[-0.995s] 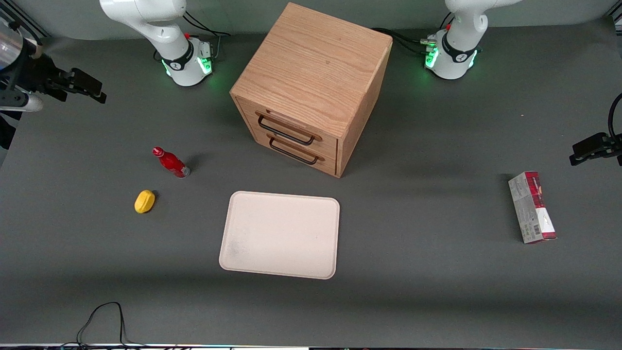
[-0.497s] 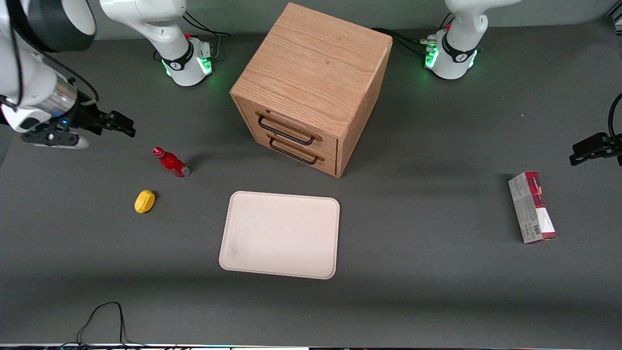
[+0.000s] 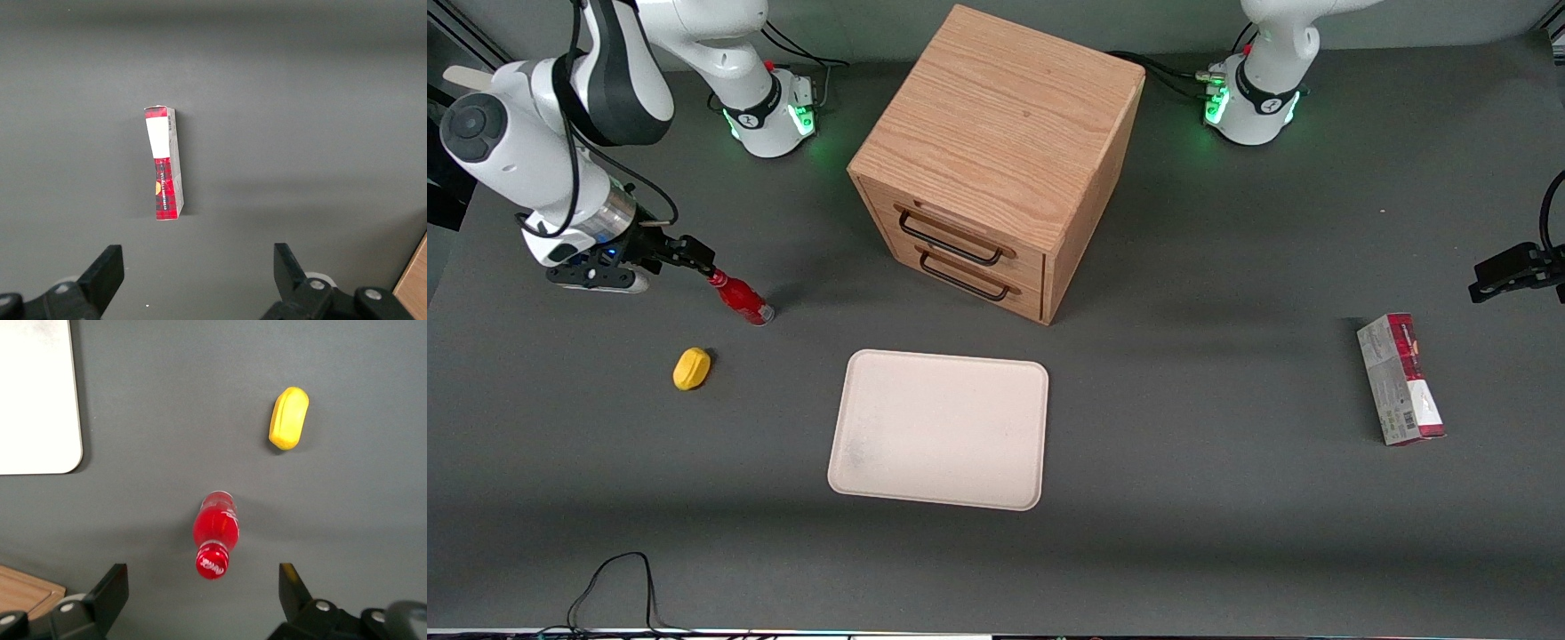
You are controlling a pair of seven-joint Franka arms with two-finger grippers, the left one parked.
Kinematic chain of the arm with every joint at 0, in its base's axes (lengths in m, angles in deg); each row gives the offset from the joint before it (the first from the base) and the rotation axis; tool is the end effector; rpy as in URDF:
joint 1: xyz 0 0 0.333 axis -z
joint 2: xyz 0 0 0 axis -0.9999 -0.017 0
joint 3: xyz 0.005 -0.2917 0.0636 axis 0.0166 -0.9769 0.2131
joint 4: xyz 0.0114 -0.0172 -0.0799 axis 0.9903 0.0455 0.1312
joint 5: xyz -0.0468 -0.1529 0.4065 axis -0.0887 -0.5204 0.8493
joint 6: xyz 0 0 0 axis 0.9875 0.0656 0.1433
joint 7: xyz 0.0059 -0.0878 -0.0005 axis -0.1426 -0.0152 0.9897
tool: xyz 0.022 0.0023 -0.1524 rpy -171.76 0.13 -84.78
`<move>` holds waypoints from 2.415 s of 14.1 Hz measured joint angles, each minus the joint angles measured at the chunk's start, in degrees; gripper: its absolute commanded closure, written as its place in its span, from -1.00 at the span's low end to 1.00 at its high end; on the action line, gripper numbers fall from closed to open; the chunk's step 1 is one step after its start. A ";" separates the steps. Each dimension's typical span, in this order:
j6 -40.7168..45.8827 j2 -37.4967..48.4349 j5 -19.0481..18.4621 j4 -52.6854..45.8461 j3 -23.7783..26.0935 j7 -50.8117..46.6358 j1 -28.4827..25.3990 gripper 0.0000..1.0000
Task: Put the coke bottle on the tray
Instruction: 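Move the open right gripper down over the red Coca-Cola bottle, then close the right gripper around the bottle's body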
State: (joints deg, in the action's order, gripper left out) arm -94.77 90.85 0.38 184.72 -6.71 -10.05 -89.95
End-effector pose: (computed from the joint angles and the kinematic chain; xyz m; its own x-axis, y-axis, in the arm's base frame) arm 0.4996 0.0189 0.3103 0.9908 -0.1350 0.0018 -0.1350 -0.9906 -0.0212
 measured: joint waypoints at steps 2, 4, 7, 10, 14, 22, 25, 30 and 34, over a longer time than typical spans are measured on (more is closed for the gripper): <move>-3.15 -0.08 0.00 2.73 0.06 0.00 0.00 -1.00; -5.11 -0.51 0.00 4.21 0.07 0.00 0.00 -0.99; -8.65 -1.77 0.00 5.55 0.08 0.00 -0.01 -0.99; -13.16 -3.57 0.00 7.59 0.16 0.00 -0.01 -0.99; -14.07 -4.62 0.00 8.13 0.18 0.00 -0.01 -0.99; -15.09 -4.91 0.00 8.63 0.25 -0.09 -1.16 0.43; -15.14 -4.89 0.00 8.65 0.20 -0.14 -1.86 0.96; -15.17 -4.88 0.07 8.74 0.20 -0.14 -1.89 1.00; -15.09 -4.88 0.07 8.56 0.20 -0.41 -1.89 1.00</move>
State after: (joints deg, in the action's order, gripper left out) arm -109.86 85.97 0.45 193.27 -6.51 -10.46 -91.85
